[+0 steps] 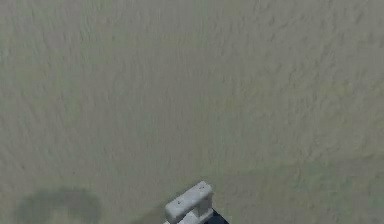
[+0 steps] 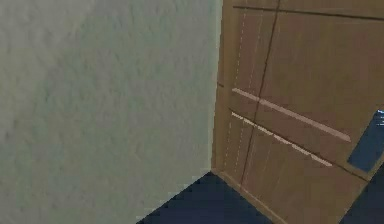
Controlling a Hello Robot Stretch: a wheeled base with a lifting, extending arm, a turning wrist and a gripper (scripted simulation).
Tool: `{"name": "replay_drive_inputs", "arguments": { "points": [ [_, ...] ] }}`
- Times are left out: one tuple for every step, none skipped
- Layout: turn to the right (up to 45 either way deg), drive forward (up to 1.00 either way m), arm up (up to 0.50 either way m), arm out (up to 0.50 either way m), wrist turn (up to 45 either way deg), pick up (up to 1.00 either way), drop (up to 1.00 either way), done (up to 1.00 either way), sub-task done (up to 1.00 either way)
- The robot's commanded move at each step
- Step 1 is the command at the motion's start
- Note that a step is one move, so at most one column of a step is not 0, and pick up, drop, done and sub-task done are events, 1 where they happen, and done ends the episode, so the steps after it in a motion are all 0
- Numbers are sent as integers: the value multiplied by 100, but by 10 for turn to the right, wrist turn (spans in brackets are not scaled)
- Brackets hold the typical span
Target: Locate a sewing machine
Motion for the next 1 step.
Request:
{"name": "replay_drive_inputs", "arguments": {
  "points": [
    [0, 0, 0, 0, 0, 0, 0, 100, 0]
  ]
}}
